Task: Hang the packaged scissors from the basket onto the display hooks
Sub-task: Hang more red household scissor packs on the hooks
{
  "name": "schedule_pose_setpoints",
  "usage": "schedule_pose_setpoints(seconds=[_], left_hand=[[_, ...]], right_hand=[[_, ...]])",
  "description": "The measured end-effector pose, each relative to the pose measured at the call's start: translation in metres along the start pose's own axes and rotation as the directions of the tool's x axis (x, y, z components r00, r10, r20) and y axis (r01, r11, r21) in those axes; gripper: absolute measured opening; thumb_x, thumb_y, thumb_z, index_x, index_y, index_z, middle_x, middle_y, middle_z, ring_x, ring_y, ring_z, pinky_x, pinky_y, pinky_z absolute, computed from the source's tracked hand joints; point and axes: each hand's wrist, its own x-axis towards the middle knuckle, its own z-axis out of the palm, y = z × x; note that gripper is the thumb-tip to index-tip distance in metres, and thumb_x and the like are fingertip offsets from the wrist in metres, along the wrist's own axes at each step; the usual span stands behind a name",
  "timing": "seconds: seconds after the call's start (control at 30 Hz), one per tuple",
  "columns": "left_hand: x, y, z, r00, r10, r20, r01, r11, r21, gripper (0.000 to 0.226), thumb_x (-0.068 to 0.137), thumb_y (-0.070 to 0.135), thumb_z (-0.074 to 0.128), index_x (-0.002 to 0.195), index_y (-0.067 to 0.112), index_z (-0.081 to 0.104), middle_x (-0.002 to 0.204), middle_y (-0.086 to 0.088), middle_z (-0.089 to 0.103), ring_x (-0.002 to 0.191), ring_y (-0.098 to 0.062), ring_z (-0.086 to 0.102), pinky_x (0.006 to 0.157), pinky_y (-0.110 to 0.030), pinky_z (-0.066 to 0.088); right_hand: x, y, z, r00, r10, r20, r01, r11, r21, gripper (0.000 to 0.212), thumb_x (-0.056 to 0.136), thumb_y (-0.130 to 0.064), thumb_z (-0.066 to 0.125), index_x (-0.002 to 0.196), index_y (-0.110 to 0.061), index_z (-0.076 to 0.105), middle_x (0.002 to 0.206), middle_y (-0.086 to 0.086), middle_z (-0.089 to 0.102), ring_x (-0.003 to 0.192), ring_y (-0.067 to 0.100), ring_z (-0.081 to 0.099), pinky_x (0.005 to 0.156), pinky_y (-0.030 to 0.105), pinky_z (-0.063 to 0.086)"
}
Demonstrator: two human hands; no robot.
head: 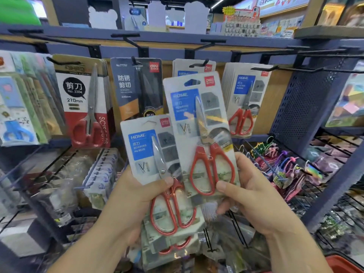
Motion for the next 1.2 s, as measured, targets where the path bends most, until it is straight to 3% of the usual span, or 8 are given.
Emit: schedule_pose_setpoints(seconds=[0.1,0.27,0.5,0.67,0.87,1.03,1.1,1.2], left_hand=[[0.002,0.002,-0.004,0.997,0.019,-0.074,-0.019,1.000,-0.008,0.043,0.084,-0.011,0.070,0.120,0.013,0.072,0.107,-0.008,0.081,0.096,-0.024,0.078,0.071,-0.027,0.062],[0.003,0.006,-0.005,0.991,0.053,-0.120,-0.058,0.998,-0.035,0.043,0.085,-0.014,0.067,0.117,0.015,0.072,0.105,-0.007,0.081,0.090,-0.021,0.079,0.067,-0.027,0.063],[0.001,0.010,-0.009,0.986,0.114,-0.126,-0.116,0.993,-0.015,0.050,0.083,-0.013,0.071,0.125,0.014,0.069,0.112,-0.007,0.080,0.100,-0.025,0.078,0.076,-0.032,0.065],[0.001,0.014,-0.011,0.989,0.119,-0.088,-0.121,0.993,-0.017,0.052,0.081,-0.011,0.071,0.125,0.016,0.069,0.111,-0.006,0.080,0.099,-0.025,0.078,0.074,-0.032,0.065],[0.001,0.016,-0.013,0.994,0.112,-0.012,-0.113,0.992,-0.061,0.069,0.065,-0.005,0.084,0.129,0.013,0.068,0.119,-0.011,0.078,0.106,-0.029,0.077,0.083,-0.039,0.065],[0.005,0.014,-0.013,0.997,0.077,-0.008,-0.077,0.980,-0.184,0.059,0.070,0.003,0.074,0.129,0.012,0.069,0.120,-0.017,0.077,0.106,-0.036,0.075,0.086,-0.047,0.064],[0.008,0.014,-0.008,0.997,0.075,-0.026,-0.079,0.974,-0.213,0.058,0.071,-0.001,0.077,0.126,0.015,0.071,0.119,-0.015,0.077,0.104,-0.034,0.076,0.084,-0.046,0.065],[0.012,0.014,0.001,0.994,0.090,-0.066,-0.104,0.962,-0.253,0.051,0.075,-0.001,0.073,0.124,0.014,0.071,0.117,-0.015,0.078,0.101,-0.031,0.077,0.083,-0.044,0.065]], right_hand=[[0.000,-0.001,-0.003,0.998,-0.053,-0.041,0.052,0.998,-0.020,0.044,0.086,-0.005,0.068,0.127,-0.017,0.057,0.113,0.009,0.075,0.098,0.032,0.076,0.065,0.036,0.063],[0.013,-0.006,0.000,0.989,-0.114,-0.098,0.114,0.993,-0.004,0.047,0.086,-0.009,0.067,0.131,-0.018,0.056,0.119,0.011,0.075,0.103,0.034,0.075,0.069,0.037,0.064],[0.044,-0.002,0.005,0.985,-0.062,-0.164,0.057,0.998,-0.030,0.035,0.095,-0.006,0.066,0.127,-0.018,0.058,0.114,0.006,0.077,0.102,0.029,0.076,0.070,0.034,0.064],[0.086,0.007,0.004,0.977,-0.047,-0.207,0.005,0.980,-0.198,0.021,0.105,-0.019,0.061,0.124,-0.026,0.063,0.119,-0.001,0.076,0.113,0.021,0.072,0.095,0.041,0.056],[0.113,0.014,0.007,0.952,0.027,-0.305,-0.097,0.971,-0.217,0.014,0.103,-0.022,0.064,0.117,-0.023,0.067,0.110,0.001,0.078,0.106,0.022,0.074,0.079,0.034,0.060],[0.092,0.010,0.017,0.893,-0.054,-0.447,-0.175,0.874,-0.454,0.041,0.098,-0.046,0.067,0.132,-0.029,0.052,0.114,-0.013,0.063,0.107,0.007,0.063,0.090,0.032,0.053],[0.074,0.004,0.029,0.916,-0.047,-0.398,-0.138,0.896,-0.423,0.045,0.097,-0.053,0.065,0.134,-0.031,0.054,0.119,-0.014,0.062,0.115,0.008,0.062,0.097,0.035,0.052],[0.040,-0.005,0.057,0.991,0.038,-0.125,-0.072,0.956,-0.285,0.062,0.076,-0.067,0.074,0.132,-0.048,0.053,0.126,-0.024,0.064,0.116,-0.006,0.062,0.096,0.029,0.054]])
